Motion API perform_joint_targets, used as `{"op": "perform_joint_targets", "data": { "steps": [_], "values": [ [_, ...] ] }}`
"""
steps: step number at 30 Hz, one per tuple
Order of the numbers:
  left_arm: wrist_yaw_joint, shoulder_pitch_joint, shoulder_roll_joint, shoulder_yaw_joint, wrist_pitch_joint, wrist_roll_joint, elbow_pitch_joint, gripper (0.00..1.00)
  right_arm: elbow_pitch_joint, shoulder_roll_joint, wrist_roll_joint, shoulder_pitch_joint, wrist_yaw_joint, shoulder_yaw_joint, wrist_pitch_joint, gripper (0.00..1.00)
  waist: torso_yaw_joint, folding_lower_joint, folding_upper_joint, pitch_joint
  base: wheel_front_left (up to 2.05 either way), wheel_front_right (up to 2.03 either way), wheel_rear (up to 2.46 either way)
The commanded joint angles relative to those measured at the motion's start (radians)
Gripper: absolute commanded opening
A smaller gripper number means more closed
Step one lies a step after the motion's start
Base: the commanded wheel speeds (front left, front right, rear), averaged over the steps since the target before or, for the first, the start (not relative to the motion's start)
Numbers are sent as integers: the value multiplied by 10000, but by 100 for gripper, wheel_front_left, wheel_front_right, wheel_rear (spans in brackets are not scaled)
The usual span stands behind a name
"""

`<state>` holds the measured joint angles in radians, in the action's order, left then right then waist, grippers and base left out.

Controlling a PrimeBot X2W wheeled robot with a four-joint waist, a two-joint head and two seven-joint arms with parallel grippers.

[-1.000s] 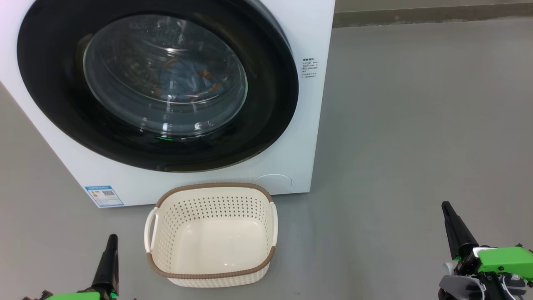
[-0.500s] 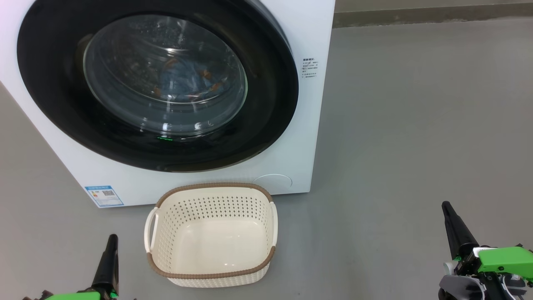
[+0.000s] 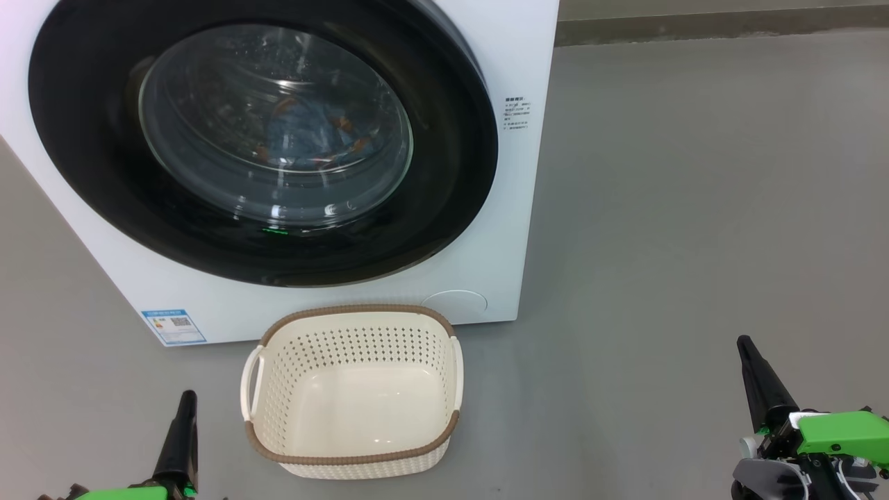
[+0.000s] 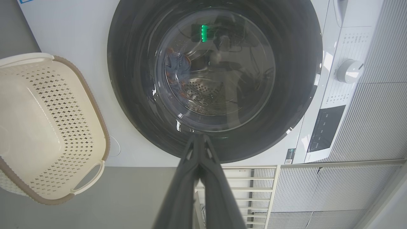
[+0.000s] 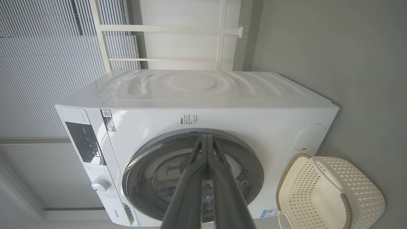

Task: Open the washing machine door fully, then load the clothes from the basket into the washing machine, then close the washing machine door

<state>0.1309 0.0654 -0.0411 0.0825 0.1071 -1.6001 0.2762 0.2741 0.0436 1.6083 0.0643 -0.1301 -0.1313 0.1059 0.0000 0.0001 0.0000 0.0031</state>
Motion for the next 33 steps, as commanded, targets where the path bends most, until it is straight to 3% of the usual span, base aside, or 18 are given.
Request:
{"op": "perform_joint_targets", "data": {
  "steps": [1, 33],
  "values": [
    [-2, 427, -92, 323, 70, -76, -309, 0, -294, 80, 10, 435, -6, 184, 65, 0, 0, 0, 0, 0, 0, 0, 0],
    [-2, 427, -91, 324, 70, -76, -310, 0, -294, 74, 3, 436, -6, 175, 72, 0, 0, 0, 0, 0, 0, 0, 0]
  ]
}}
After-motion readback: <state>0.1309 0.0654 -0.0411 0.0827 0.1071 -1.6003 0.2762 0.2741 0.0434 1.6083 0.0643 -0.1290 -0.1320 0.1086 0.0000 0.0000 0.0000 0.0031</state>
